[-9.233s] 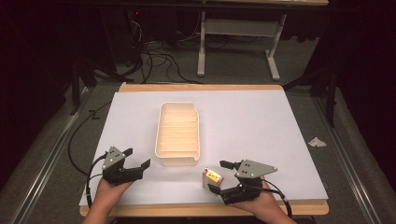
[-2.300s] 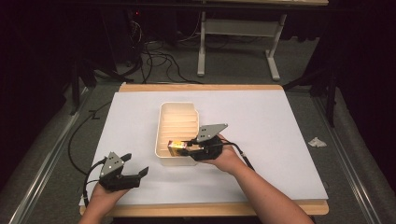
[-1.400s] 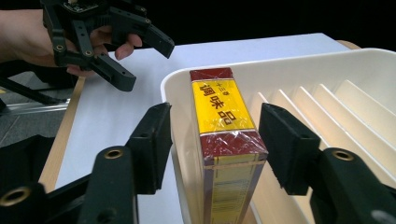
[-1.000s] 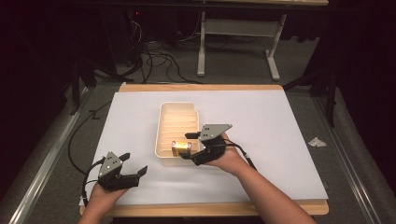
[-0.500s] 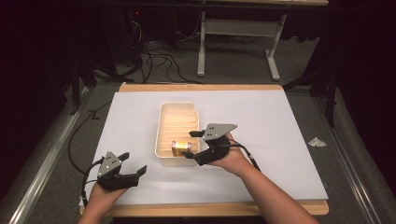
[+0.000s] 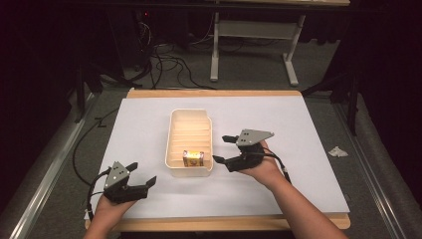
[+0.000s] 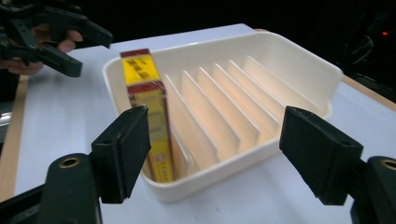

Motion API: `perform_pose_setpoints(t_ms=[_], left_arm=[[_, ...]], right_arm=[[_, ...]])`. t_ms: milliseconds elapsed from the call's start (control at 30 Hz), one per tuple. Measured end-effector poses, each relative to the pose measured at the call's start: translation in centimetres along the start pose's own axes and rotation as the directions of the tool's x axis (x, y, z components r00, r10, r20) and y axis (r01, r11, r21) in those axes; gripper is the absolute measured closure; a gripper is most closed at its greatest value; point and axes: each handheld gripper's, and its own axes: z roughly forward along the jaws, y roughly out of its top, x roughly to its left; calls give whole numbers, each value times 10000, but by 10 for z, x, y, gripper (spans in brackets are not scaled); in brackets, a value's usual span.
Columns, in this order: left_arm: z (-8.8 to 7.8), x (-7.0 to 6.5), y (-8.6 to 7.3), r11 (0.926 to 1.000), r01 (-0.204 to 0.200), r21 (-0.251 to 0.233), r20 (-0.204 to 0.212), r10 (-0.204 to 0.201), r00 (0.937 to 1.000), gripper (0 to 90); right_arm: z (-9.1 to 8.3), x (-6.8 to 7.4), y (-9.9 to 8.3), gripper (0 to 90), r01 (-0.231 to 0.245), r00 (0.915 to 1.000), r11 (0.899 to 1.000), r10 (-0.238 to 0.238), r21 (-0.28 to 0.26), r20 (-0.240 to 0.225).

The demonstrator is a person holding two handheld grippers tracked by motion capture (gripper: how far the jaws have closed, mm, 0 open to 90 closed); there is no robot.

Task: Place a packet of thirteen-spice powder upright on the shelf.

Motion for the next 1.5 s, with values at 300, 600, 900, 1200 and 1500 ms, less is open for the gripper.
perform_pose_setpoints(t_ms=[300,600,900,1200,1500], left_arm=[[3,0,1,10000,26,-4,14,-26,10000,161],[9,-2,0,10000,19,58,155,-20,9999,161],[10,-2,0,10000,-31,89,225,29,9997,161],[9,-5,0,10000,-36,-73,209,37,9998,160],[8,-6,-3,9999,-127,-115,58,128,9999,159]], right_arm=[[-35,-15,-23,223,-550,9904,9984,534,91,1273],[-74,-22,-55,201,-1130,9600,9935,1057,134,2594],[-120,-17,-81,189,-1607,9071,9869,1537,-149,3919],[-149,-7,-106,177,-1984,8645,9787,2000,-525,4611],[-132,-16,-114,175,-2122,8855,9767,2060,-319,4164]])
